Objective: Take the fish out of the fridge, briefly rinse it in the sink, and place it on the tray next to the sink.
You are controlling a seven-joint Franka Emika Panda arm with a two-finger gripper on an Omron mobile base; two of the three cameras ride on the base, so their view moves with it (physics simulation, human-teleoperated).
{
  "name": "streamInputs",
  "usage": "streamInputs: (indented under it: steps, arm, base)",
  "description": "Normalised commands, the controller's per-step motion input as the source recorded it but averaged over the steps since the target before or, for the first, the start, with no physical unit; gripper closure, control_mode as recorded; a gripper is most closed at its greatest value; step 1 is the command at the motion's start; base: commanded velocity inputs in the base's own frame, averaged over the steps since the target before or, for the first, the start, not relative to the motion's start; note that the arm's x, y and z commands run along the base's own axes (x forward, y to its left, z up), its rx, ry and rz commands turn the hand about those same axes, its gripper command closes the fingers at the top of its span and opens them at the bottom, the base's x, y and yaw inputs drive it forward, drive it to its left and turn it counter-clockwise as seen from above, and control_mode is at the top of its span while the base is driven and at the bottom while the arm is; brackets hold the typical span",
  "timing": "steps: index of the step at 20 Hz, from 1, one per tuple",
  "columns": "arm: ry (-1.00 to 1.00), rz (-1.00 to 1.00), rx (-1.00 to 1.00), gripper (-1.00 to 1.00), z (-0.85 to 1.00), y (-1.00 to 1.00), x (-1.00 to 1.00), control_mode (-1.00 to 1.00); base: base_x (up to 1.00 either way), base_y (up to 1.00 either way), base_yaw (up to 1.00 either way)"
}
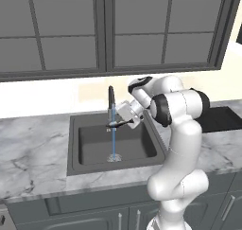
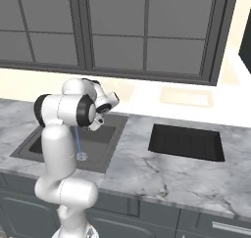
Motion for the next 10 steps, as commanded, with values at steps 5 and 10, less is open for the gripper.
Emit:
streamInputs:
  steps: [5, 10]
  arm:
    - [-0.02, 0.0, -0.01, 1.0, 0.0, 0.0, -0.05, -1.0]
    - [-0.31, -0.01, -0.06, 1.0, 0.44, -0.2, -0.95, -1.0]
  base:
    - [0.0, 0.0, 0.0]
    - [0.0, 0.0, 0.0]
